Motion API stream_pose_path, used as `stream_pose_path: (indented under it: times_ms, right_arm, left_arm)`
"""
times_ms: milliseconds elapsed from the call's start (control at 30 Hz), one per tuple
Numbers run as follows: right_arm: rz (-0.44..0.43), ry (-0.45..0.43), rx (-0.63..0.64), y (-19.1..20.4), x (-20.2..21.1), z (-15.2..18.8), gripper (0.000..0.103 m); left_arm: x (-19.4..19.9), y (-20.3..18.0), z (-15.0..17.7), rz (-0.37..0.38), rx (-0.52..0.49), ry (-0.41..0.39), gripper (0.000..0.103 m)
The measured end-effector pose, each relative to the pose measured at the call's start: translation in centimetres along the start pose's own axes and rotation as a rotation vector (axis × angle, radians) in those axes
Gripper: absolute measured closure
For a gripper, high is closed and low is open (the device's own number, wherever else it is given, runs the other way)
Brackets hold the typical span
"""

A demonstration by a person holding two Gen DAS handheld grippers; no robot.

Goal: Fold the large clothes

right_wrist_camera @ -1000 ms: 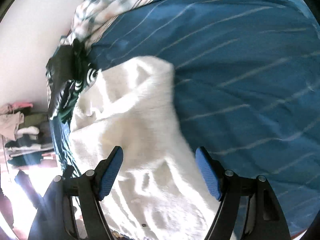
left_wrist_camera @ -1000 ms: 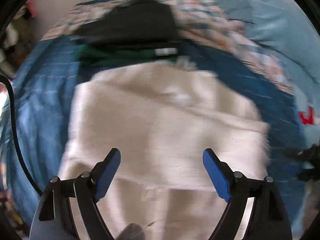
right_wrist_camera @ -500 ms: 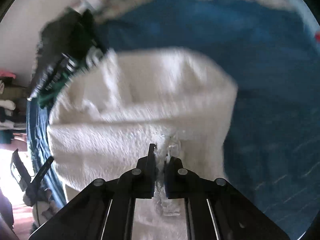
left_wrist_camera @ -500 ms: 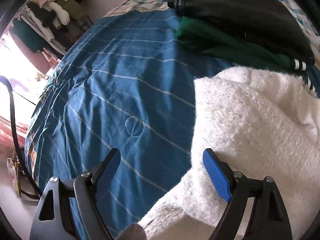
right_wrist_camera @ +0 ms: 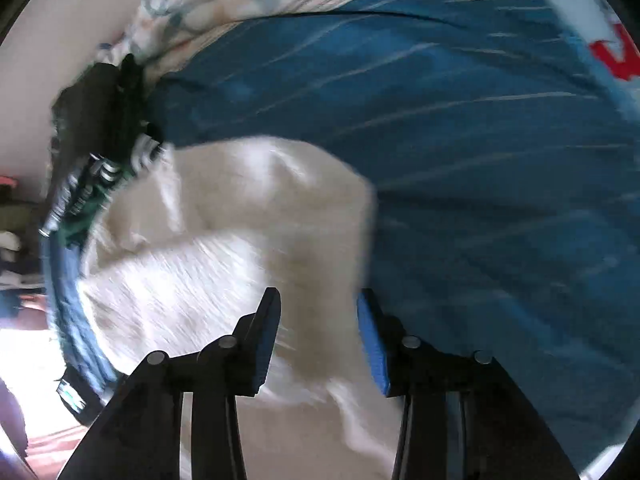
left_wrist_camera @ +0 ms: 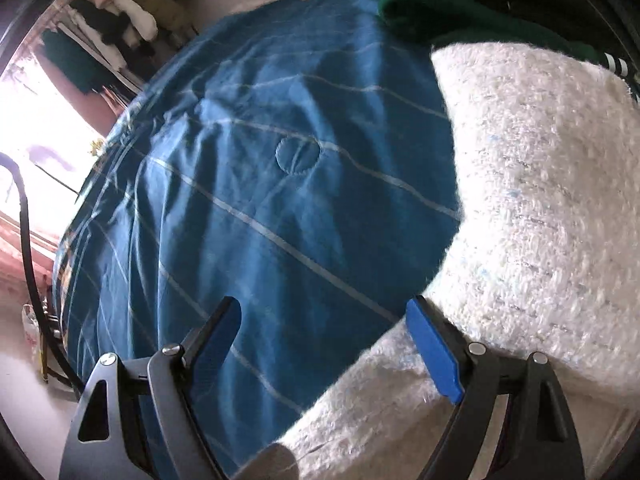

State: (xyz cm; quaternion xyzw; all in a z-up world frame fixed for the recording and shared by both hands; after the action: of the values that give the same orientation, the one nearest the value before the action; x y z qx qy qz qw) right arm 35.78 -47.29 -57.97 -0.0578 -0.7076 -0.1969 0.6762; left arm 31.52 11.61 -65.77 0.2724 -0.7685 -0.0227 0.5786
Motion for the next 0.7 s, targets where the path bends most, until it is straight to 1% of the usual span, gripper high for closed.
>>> stream_pose_path:
  times_ms: [33,67,100,200,233,267,300,333,433,467,500,533,567,600,667,700]
  right_arm:
    - [0.037,0.047,0.035,-0.5,-0.4,1.4,0.061]
    - [0.049,0.079,0.06,-0.6,-0.9,2.4,0.061]
    - [0.075,0.131,0.103,-0.6,-2.0,3.9,0.061]
    - [0.154,0.242,0.248,0.0,-6.2,6.9,0.061]
    - [0.183,0.247,0.267,0.0,-7.2,7.1,0.061]
    - [0.197,0.238,0.277,0.0,-7.7,7.0,0.067]
    - [0.216,0.183,0.271,-0.2,-7.9,6.1,0.072]
    - [0.196,0.132,0.204,-0.9,-7.5,5.2,0.072]
    - [0.068,0.042,-0.058,-4.6,-7.1,4.0,0.073]
    - [0.035,0.045,-0.118,-5.4,-7.5,4.3,0.072]
    - [-0.038,0.068,-0.219,-6.3,-8.4,4.8,0.072]
    - [-0.081,0.081,-0.278,-6.7,-8.6,4.9,0.072]
    - [-0.082,0.094,-0.291,-6.7,-8.3,4.9,0.073]
    - [-0.058,0.108,-0.268,-6.4,-7.8,5.0,0.073]
    - [0.034,0.097,-0.151,-5.5,-6.3,5.0,0.073]
    - [0.111,0.086,-0.05,-4.8,-5.5,5.1,0.073]
  left_arm:
    - [0.0,0.0,-0.2,-0.02,-0.002,-0.014,0.017]
    - [-0.1,0.0,-0.4,-0.044,-0.003,-0.022,0.015]
    - [-0.3,0.0,-0.6,-0.06,-0.003,-0.022,0.014]
    - [-0.1,0.0,-1.0,-0.067,-0.029,0.019,0.014]
    - [0.2,0.2,-1.1,-0.064,-0.013,0.025,0.015]
    - [0.7,0.5,-1.2,-0.054,0.012,0.026,0.015]
    - [1.4,0.7,-1.3,-0.034,0.037,0.024,0.015]
    - [1.9,0.6,-1.3,-0.015,0.046,0.022,0.015]
    - [3.3,-0.2,-1.3,0.008,0.013,0.013,0.014]
    - [3.5,-0.6,-1.1,0.009,-0.003,0.014,0.014]
    - [3.6,-1.0,-0.8,0.007,-0.018,0.023,0.014]
    - [3.6,-1.1,-0.5,0.004,-0.029,0.034,0.014]
    - [3.6,-1.2,-0.1,-0.001,-0.036,0.047,0.014]
    - [3.9,-1.1,0.3,-0.007,-0.042,0.057,0.014]
    - [4.5,-1.0,0.9,-0.022,-0.056,0.056,0.014]
    - [4.5,-1.0,1.3,-0.037,-0.073,0.059,0.014]
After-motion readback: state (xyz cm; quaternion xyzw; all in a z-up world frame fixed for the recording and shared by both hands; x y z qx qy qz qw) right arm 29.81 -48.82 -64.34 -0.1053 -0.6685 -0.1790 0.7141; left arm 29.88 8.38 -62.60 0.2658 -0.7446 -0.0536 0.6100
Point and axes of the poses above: each gripper's, at about its wrist camera, not at the fingertips, and x roughly against the way its jaws point, y to its left, z to its underside, the point moved 10 cm from there along -x, roughly the way its jaws point, and after that the axes turned 3 degrees about y, right-handed, at the moved point
